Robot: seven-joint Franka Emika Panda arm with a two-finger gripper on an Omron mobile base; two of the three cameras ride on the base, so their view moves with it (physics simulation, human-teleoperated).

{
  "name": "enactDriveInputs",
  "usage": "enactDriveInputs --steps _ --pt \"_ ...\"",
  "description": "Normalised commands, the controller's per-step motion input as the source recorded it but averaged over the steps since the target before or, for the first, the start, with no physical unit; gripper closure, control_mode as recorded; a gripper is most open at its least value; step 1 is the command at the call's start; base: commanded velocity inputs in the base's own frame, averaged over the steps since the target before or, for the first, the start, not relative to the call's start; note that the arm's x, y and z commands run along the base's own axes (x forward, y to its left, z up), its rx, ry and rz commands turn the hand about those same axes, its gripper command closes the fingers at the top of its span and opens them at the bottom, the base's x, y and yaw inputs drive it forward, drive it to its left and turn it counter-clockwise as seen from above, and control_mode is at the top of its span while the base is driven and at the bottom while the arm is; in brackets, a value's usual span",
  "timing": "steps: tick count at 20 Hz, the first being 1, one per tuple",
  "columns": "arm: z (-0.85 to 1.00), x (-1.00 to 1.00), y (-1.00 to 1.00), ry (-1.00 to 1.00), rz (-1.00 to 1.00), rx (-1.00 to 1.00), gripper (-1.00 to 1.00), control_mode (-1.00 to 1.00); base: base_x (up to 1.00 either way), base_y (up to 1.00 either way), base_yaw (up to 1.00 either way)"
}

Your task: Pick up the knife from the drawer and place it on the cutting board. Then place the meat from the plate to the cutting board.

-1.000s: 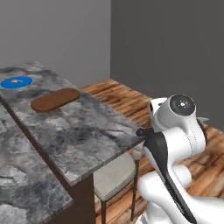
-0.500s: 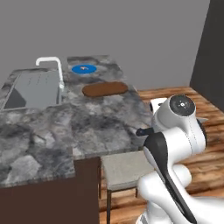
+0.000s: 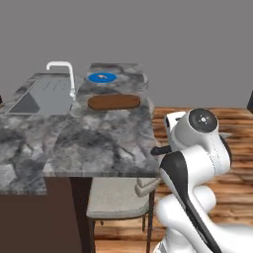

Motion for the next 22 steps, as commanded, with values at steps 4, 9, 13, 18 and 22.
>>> enactDriveInputs --steps 4,9,13,18,22 --pt "0.00 0.00 0.00 0.00 0.00 0.00 1.00 1.00 -0.20 -1.00 0.13" --pt "0.00 0.00 0.00 0.00 0.00 0.00 1.00 1.00 0.02 -1.00 0.22" --pt "0.00 0.00 0.00 0.00 0.00 0.00 1.00 1.00 0.17 -1.00 0.35" --pt "0.00 0.00 0.00 0.00 0.00 0.00 1.00 1.00 0.47 -0.76 0.63" --pt "0.00 0.00 0.00 0.00 0.00 0.00 1.00 1.00 0.49 -0.62 0.74"
